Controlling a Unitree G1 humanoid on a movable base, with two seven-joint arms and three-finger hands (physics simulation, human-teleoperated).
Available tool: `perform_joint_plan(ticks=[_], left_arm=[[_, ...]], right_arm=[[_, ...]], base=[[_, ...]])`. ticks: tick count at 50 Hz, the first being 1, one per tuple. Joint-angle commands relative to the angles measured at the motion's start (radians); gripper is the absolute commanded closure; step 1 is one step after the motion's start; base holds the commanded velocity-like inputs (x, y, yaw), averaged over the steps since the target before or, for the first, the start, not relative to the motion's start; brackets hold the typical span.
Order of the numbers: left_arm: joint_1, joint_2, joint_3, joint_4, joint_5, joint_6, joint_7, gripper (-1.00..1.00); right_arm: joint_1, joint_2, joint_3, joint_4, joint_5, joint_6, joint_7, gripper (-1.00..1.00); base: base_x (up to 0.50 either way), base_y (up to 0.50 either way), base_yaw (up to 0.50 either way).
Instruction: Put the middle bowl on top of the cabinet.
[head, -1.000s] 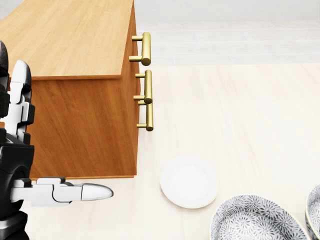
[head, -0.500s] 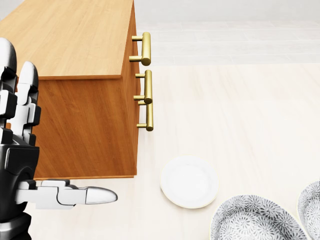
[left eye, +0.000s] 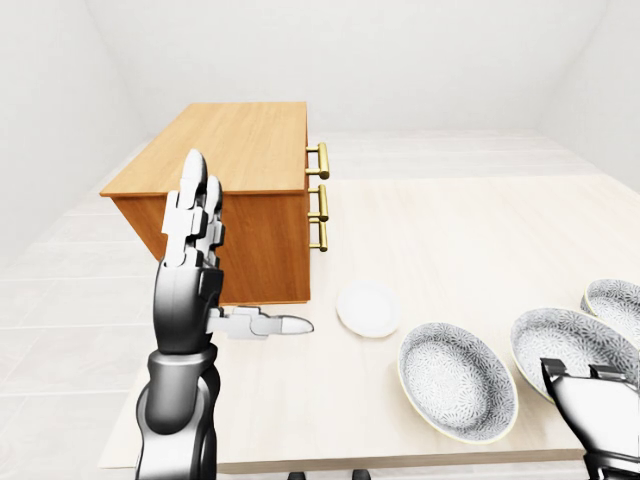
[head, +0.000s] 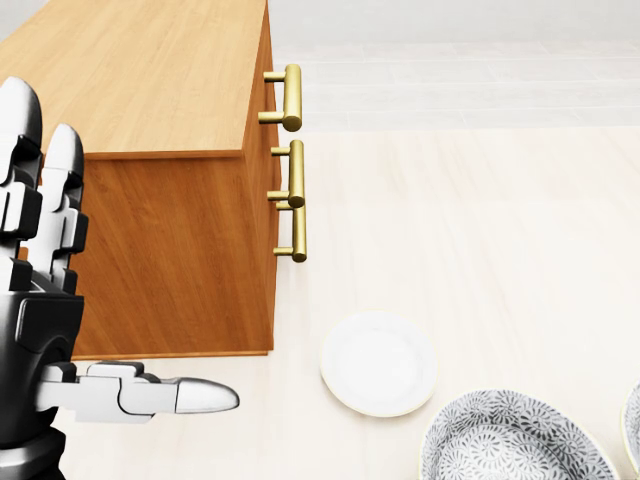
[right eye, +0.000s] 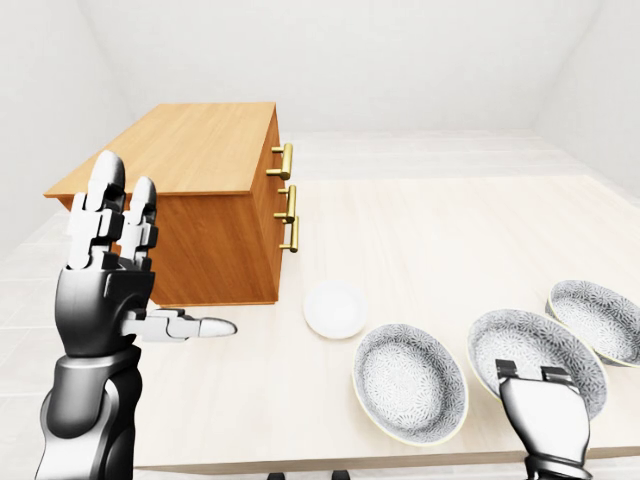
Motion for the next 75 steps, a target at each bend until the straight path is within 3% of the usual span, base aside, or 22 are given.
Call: perform_joint_plan(ticks=[1, 8, 10, 17, 29, 33, 41, 43, 53, 60, 75], left_arm=[[0.015, -0.004, -0.007, -0.008, -0.012, 0.000, -0.013, -1.00], [0.014, -0.008, -0.008, -0.008, -0.028, 0.000, -0.017, -1.00], [0.012, -0.008, -0.009, -0.003, -0.032, 0.000, -0.018, -1.00], [0.011, -0.007, -0.013, -0.010, -0.032, 0.000, -0.016, -1.00], [0.013, -0.004, -0.022, -0.009, -0.030, 0.000, -0.019, -1.00], [0.019, -0.001, -0.039, -0.020, -0.017, 0.000, -0.022, -1.00], [0.015, -0.003, -0.031, -0.004, -0.010, 0.000, -0.020, -1.00], [-0.001, 0.003, -0.010, -0.008, 0.028, 0.000, 0.011, -1.00], [-0.007, -0.008, 0.019, 0.003, 0.017, 0.000, 0.022, -1.00], [-0.006, -0.006, 0.007, 0.001, 0.025, 0.000, 0.023, -1.00], [0.000, -0.007, 0.004, 0.018, 0.010, 0.000, 0.014, -1.00]], right_arm=[[0.027, 0.047, -0.148, -0.116, 0.022, 0.000, 0.000, 1.00], [0.015, 0.082, -0.224, -0.172, 0.017, 0.000, 0.000, 1.00], [0.020, 0.082, -0.281, -0.255, 0.103, 0.000, 0.102, 1.00], [-0.029, 0.114, -0.348, -0.346, 0.150, 0.000, 0.234, 1.00], [-0.110, 0.124, -0.396, -0.421, 0.240, 0.000, 0.395, 1.00], [-0.142, 0.112, -0.396, -0.445, 0.293, 0.000, 0.472, 1.00], [-0.190, 0.090, -0.375, -0.428, 0.312, 0.000, 0.520, 1.00], [-0.207, 0.074, -0.385, -0.432, 0.360, 0.000, 0.556, 1.00], [-0.266, 0.020, -0.375, -0.462, 0.452, 0.000, 0.678, 1.00], [-0.307, -0.018, -0.373, -0.450, 0.463, 0.000, 0.716, 1.00], [-0.426, -0.089, -0.254, -0.444, 0.404, 0.000, 0.825, 1.00]], base=[[0.00, 0.00, 0.00], [0.00, 0.00, 0.00], [0.00, 0.00, 0.00], [0.00, 0.00, 0.00], [0.00, 0.00, 0.00], [0.00, 0.00, 0.00], [0.00, 0.00, 0.00], [0.00, 0.00, 0.00], [0.00, 0.00, 0.00], [0.00, 0.00, 0.00], [0.00, 0.00, 0.00]])
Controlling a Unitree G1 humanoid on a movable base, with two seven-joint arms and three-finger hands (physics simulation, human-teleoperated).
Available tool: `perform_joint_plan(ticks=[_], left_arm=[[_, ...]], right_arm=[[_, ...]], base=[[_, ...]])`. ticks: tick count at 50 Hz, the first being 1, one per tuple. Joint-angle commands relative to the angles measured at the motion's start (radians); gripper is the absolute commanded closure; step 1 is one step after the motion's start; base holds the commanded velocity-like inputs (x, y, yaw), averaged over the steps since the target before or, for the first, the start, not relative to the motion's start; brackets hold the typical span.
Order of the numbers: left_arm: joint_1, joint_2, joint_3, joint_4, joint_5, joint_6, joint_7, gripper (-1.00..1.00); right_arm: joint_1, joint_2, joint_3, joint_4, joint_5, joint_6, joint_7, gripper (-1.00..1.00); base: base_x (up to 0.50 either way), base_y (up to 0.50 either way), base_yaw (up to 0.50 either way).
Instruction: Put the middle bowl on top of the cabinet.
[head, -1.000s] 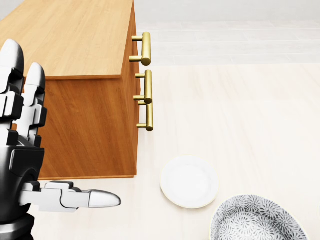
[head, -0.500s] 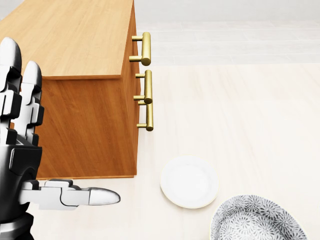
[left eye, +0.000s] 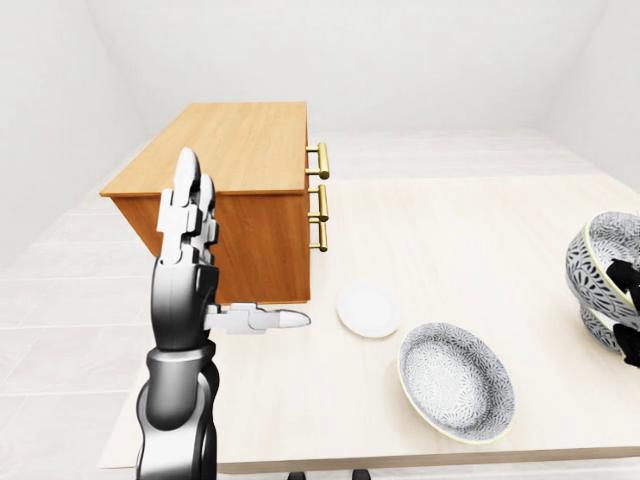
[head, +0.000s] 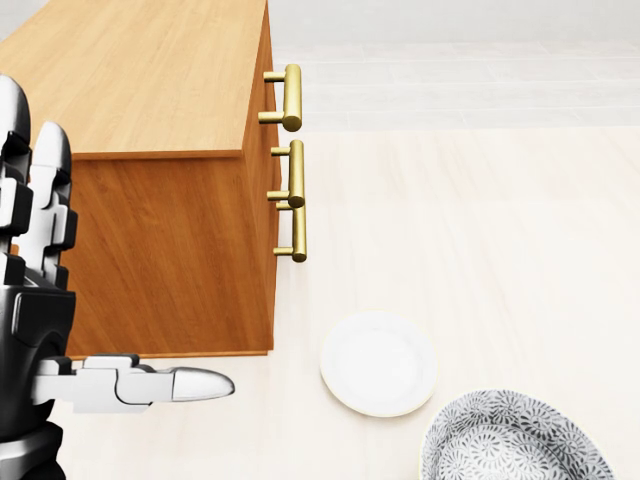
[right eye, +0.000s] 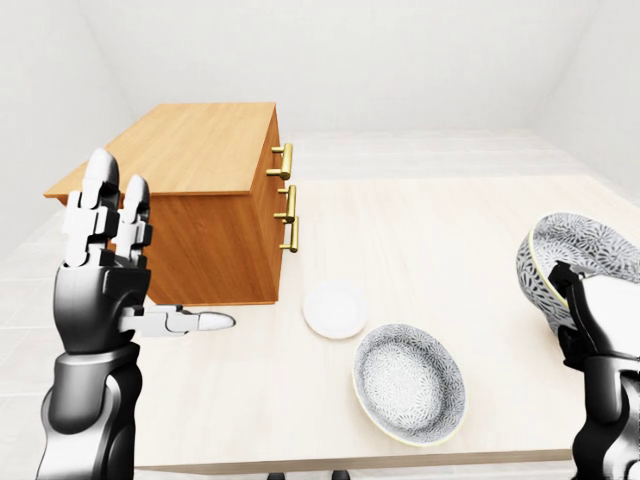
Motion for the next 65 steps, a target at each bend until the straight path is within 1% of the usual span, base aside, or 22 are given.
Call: perform_joint_plan(ticks=[1, 4, 7, 12, 14, 19, 20, 27, 30, 34, 38, 41, 46, 49, 52, 54, 57, 61, 65], left_arm=[[0.013, -0.005, -0.008, 0.004, -0.017, 0.000, -0.011, -1.00], [0.017, -0.004, -0.010, 0.010, -0.018, 0.000, -0.012, -1.00], [0.016, -0.004, -0.011, 0.010, -0.016, 0.000, -0.011, -1.00], [0.014, -0.004, -0.013, 0.008, -0.018, 0.000, -0.013, -1.00], [0.015, -0.002, -0.013, 0.012, -0.016, 0.000, -0.014, -1.00], [0.016, -0.001, -0.016, 0.013, -0.014, 0.000, -0.016, -1.00], [0.015, -0.001, -0.017, 0.011, -0.011, 0.000, -0.016, -1.00], [0.016, -0.002, -0.018, 0.013, -0.008, 0.000, -0.017, -1.00], [0.014, -0.004, -0.018, 0.001, -0.010, 0.000, -0.018, -1.00], [0.015, -0.004, -0.016, 0.004, -0.012, 0.000, -0.019, -1.00], [0.019, -0.003, -0.021, 0.003, -0.009, 0.000, -0.020, -1.00], [0.018, -0.003, -0.019, -0.005, -0.010, 0.000, -0.021, -1.00], [0.015, -0.001, -0.018, 0.007, 0.001, 0.000, -0.017, -1.00], [0.017, -0.001, -0.016, 0.018, 0.003, 0.000, -0.017, -1.00], [0.018, 0.001, -0.025, 0.020, 0.018, 0.000, -0.013, -1.00], [0.015, -0.001, -0.019, 0.021, 0.018, 0.000, -0.012, -1.00], [0.022, 0.001, -0.036, 0.040, 0.033, 0.000, -0.012, -1.00], [0.020, 0.000, -0.032, 0.044, 0.027, 0.000, -0.022, -1.00], [0.018, -0.002, -0.031, 0.054, 0.031, 0.000, -0.019, -1.00]], right_arm=[[-0.100, -0.054, 0.064, -0.010, -0.006, 0.000, 0.077, 1.00], [-0.129, -0.068, 0.091, -0.011, -0.011, 0.000, 0.117, 1.00], [-0.145, -0.074, 0.114, -0.019, -0.026, 0.000, 0.135, 1.00], [-0.184, -0.093, 0.147, -0.035, -0.007, 0.000, 0.179, 1.00], [-0.197, -0.096, 0.157, -0.018, -0.024, 0.000, 0.166, 1.00], [-0.215, -0.110, 0.176, -0.026, -0.026, 0.000, 0.180, 1.00], [-0.216, -0.111, 0.181, -0.037, -0.020, 0.000, 0.200, 1.00], [-0.235, -0.118, 0.196, -0.046, -0.040, 0.000, 0.229, 1.00], [-0.248, -0.105, 0.218, -0.056, -0.051, 0.000, 0.237, 1.00], [-0.278, -0.116, 0.238, -0.071, -0.042, 0.000, 0.272, 1.00], [-0.297, -0.108, 0.272, -0.036, -0.094, 0.000, 0.245, 1.00], [-0.315, -0.116, 0.285, -0.057, -0.078, 0.000, 0.274, 1.00], [-0.336, -0.131, 0.292, -0.048, -0.091, 0.000, 0.279, 1.00], [-0.352, -0.138, 0.291, -0.065, -0.073, 0.000, 0.295, 1.00], [-0.382, -0.153, 0.306, -0.063, -0.082, 0.000, 0.314, 1.00], [-0.392, -0.164, 0.318, -0.062, -0.100, 0.000, 0.320, 1.00], [-0.414, -0.161, 0.337, -0.040, -0.123, 0.000, 0.318, 1.00], [-0.442, -0.153, 0.368, -0.003, -0.151, 0.000, 0.309, 1.00], [-0.461, -0.159, 0.376, 0.004, -0.156, 0.000, 0.319, 1.00]], base=[[0.00, 0.00, 0.00], [0.00, 0.00, 0.00], [0.00, 0.00, 0.00], [0.00, 0.00, 0.00], [0.00, 0.00, 0.00], [0.00, 0.00, 0.00], [0.00, 0.00, 0.00], [0.00, 0.00, 0.00], [0.00, 0.00, 0.00], [0.00, 0.00, 0.00], [0.00, 0.00, 0.00], [0.00, 0.00, 0.00], [0.00, 0.00, 0.00], [0.00, 0.00, 0.00], [0.00, 0.00, 0.00], [0.00, 0.00, 0.00], [0.00, 0.00, 0.00], [0.00, 0.00, 0.00], [0.00, 0.00, 0.00]])
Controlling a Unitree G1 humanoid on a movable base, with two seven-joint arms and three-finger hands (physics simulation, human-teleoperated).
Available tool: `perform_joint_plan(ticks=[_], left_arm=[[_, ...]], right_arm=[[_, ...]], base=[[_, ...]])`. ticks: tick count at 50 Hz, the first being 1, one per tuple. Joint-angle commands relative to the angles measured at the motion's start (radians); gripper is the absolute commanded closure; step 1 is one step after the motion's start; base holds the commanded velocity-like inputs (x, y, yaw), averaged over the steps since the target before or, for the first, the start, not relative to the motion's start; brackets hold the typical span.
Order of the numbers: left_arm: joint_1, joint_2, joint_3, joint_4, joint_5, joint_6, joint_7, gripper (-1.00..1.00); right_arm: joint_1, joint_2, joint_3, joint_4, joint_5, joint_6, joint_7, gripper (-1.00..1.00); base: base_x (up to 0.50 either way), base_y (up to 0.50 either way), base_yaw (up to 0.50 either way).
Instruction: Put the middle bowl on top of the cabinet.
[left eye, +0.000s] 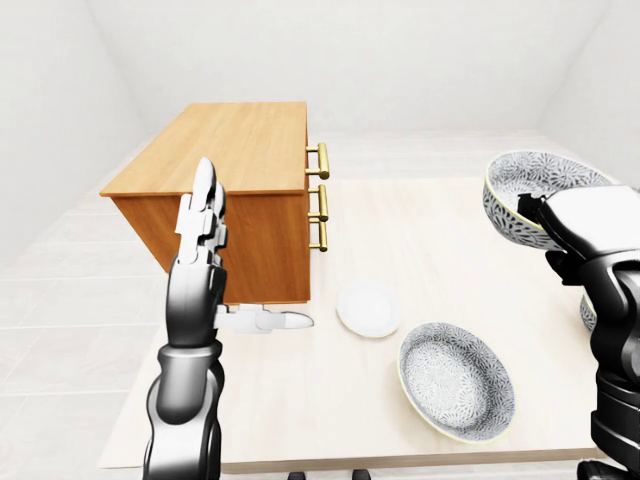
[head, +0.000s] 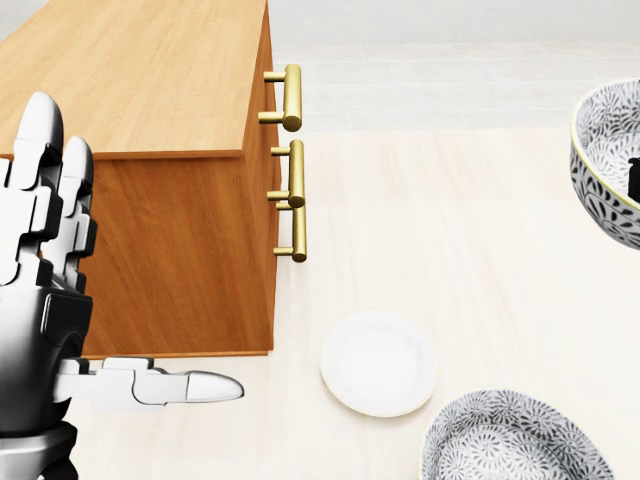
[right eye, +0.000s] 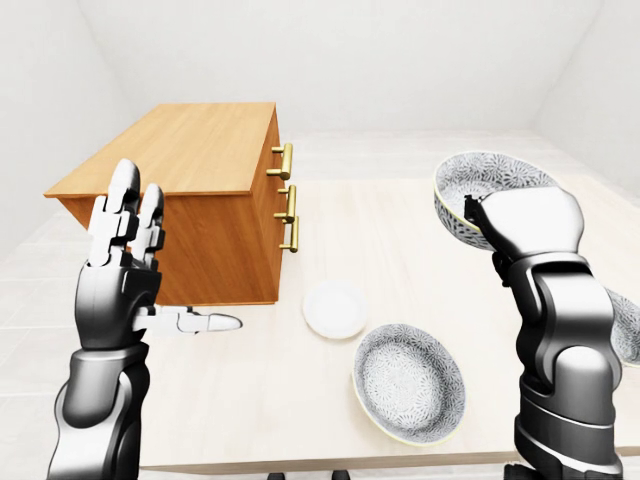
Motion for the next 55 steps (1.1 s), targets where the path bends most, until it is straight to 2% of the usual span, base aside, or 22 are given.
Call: perform_joint_plan(ticks=[1, 7, 15, 23, 29, 49, 52, 55], left_arm=[[0.012, -0.007, -0.014, 0.014, 0.003, 0.000, -0.009, -1.00], [0.008, -0.009, -0.012, 0.004, 0.000, 0.000, -0.011, -1.00], [0.008, -0.009, -0.009, 0.004, -0.009, 0.000, -0.014, -1.00], [0.009, -0.007, -0.015, -0.010, -0.002, 0.000, -0.013, -1.00], [0.016, -0.002, -0.047, -0.032, 0.014, 0.000, -0.036, -1.00], [0.022, -0.008, -0.040, -0.016, -0.007, 0.000, -0.044, -1.00], [0.005, -0.010, -0.010, -0.023, -0.010, 0.000, -0.030, -1.00], [0.006, -0.012, -0.013, -0.026, -0.013, 0.000, -0.028, -1.00]], right_arm=[[-0.085, -0.013, 0.039, 0.032, -0.048, 0.000, 0.012, 1.00], [-0.120, -0.026, 0.060, 0.049, -0.070, 0.000, 0.030, 1.00], [-0.177, -0.007, 0.104, 0.084, -0.086, 0.000, 0.039, 1.00], [-0.210, -0.014, 0.109, 0.102, -0.082, 0.000, 0.041, 1.00], [-0.232, -0.015, 0.120, 0.112, -0.078, 0.000, 0.043, 1.00], [-0.398, 0.005, 0.190, 0.165, -0.054, 0.000, 0.103, 1.00], [-0.405, 0.002, 0.188, 0.167, -0.046, 0.000, 0.109, 1.00], [-0.438, 0.006, 0.197, 0.179, -0.019, 0.000, 0.120, 1.00]], base=[[0.00, 0.00, 0.00], [0.00, 0.00, 0.00], [0.00, 0.00, 0.00], [0.00, 0.00, 0.00], [0.00, 0.00, 0.00], [0.00, 0.00, 0.00], [0.00, 0.00, 0.00], [0.00, 0.00, 0.00]])
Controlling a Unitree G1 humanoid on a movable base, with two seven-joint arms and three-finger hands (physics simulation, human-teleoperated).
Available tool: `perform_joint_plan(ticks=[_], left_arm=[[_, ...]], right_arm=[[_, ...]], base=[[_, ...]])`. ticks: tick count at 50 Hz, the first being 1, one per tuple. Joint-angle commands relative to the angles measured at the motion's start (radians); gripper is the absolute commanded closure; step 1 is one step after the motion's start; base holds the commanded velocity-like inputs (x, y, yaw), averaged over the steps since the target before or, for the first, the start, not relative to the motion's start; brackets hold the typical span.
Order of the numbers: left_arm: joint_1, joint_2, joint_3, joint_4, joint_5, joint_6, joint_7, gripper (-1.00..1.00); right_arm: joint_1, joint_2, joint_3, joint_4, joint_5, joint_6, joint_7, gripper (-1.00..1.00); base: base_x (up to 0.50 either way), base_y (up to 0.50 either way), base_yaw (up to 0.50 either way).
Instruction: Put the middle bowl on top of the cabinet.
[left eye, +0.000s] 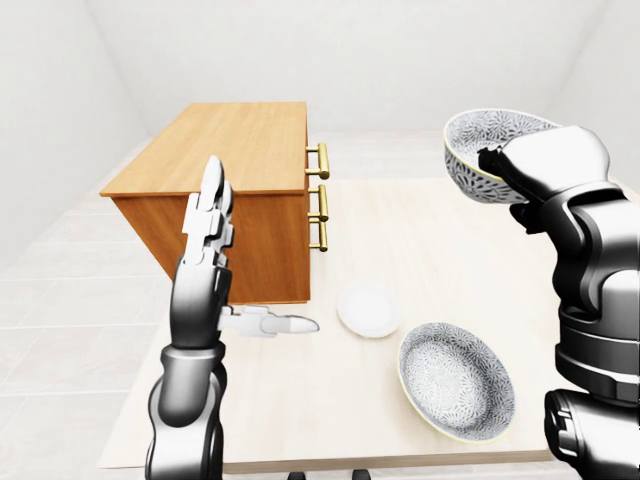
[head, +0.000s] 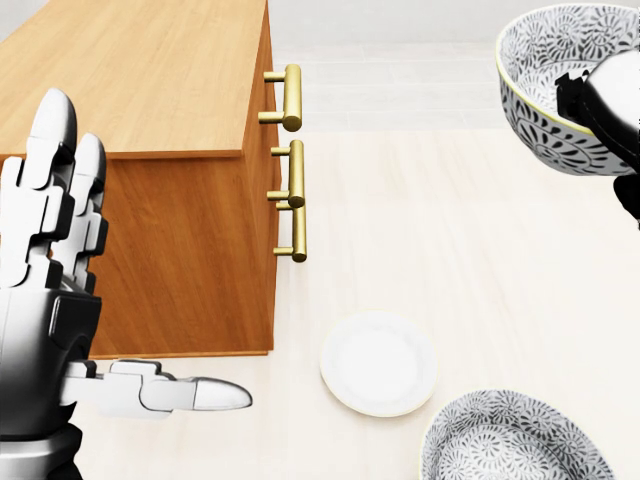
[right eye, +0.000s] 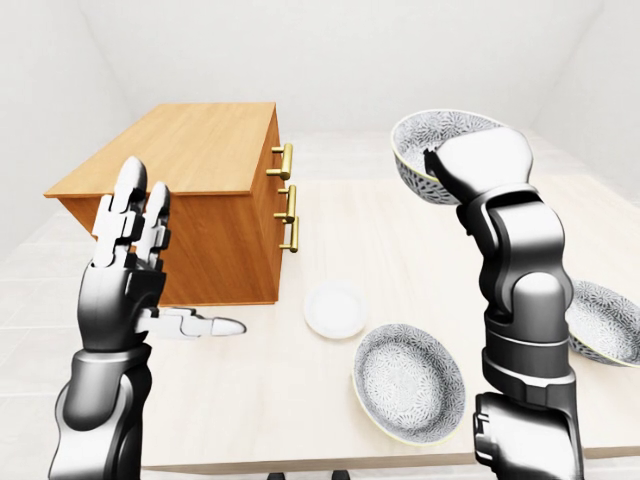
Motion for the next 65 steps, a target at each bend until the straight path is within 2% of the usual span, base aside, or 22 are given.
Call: perform_joint_plan(ticks=[1, 7, 21, 38, 48, 65], left_arm=[[0.004, -0.006, 0.007, -0.011, -0.020, 0.000, -0.001, -1.00], [0.003, -0.003, 0.012, -0.008, -0.020, 0.000, 0.003, -1.00], [0.007, -0.001, 0.014, -0.006, -0.031, 0.000, 0.002, -1.00], [0.003, 0.000, 0.019, -0.016, -0.039, 0.000, -0.001, -1.00], [0.006, 0.000, 0.022, -0.007, -0.043, 0.000, -0.003, -1.00], [0.005, 0.000, 0.022, -0.008, -0.043, 0.000, -0.002, -1.00]], right_arm=[[-0.105, 0.005, 0.011, 0.014, 0.054, 0.000, 0.039, 1.00], [-0.154, 0.010, 0.020, 0.003, 0.088, 0.000, 0.079, 1.00], [-0.224, 0.020, 0.045, 0.006, 0.113, 0.000, 0.079, 1.00], [-0.433, 0.019, 0.080, 0.075, 0.145, 0.000, 0.079, 1.00], [-0.469, 0.034, 0.106, 0.066, 0.146, 0.000, 0.079, 1.00], [-0.471, 0.044, 0.095, 0.067, 0.140, 0.000, 0.079, 1.00]], base=[[0.00, 0.00, 0.00], [0.00, 0.00, 0.00], [0.00, 0.00, 0.00], [0.00, 0.00, 0.00], [0.00, 0.00, 0.00], [0.00, 0.00, 0.00]])
